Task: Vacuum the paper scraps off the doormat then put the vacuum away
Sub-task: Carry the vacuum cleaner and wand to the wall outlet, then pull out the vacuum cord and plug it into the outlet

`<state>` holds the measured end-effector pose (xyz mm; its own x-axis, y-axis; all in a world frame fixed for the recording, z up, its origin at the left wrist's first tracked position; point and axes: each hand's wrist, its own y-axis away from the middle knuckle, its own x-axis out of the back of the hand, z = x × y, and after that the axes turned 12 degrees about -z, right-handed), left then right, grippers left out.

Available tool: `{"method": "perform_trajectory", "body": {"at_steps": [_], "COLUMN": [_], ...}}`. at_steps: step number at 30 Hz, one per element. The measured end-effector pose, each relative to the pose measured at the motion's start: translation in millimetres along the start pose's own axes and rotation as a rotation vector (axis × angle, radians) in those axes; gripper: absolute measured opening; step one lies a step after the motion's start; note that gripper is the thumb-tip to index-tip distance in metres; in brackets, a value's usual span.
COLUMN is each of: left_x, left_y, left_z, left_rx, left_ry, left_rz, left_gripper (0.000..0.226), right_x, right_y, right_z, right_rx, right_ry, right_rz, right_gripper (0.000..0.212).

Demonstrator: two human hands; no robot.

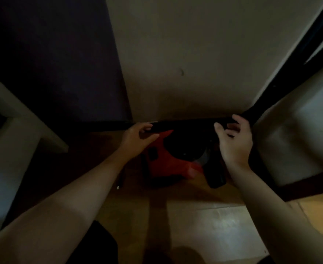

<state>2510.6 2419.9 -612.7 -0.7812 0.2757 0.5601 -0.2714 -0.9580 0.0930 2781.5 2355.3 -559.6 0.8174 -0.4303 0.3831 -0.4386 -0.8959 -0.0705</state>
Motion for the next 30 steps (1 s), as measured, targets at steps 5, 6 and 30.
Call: {"method": "perform_trajectory", "body": {"at_steps": [5,6,30], "left_x": [9,10,-20], "left_y": [30,36,14], "left_z": [-32,-36,-97], "left_rx": [0.033,0.041,0.050], "left_ry": [0.016,0.003,-0.623], "left_rz": [0.037,0.043,-0.219], "left_gripper": [0.037,0.036,0.049], "right_x": [-39,-46,-88], "right_y": [14,14,-10], "right_z": [16,15,23], "right_rx": [0.250,0.270,0.437], "right_ry": [0.319,0.365,0.817], "right_rz": [-0.443,-0.504,-0.755], "right_gripper": [0.047,0.047,0.067]}}
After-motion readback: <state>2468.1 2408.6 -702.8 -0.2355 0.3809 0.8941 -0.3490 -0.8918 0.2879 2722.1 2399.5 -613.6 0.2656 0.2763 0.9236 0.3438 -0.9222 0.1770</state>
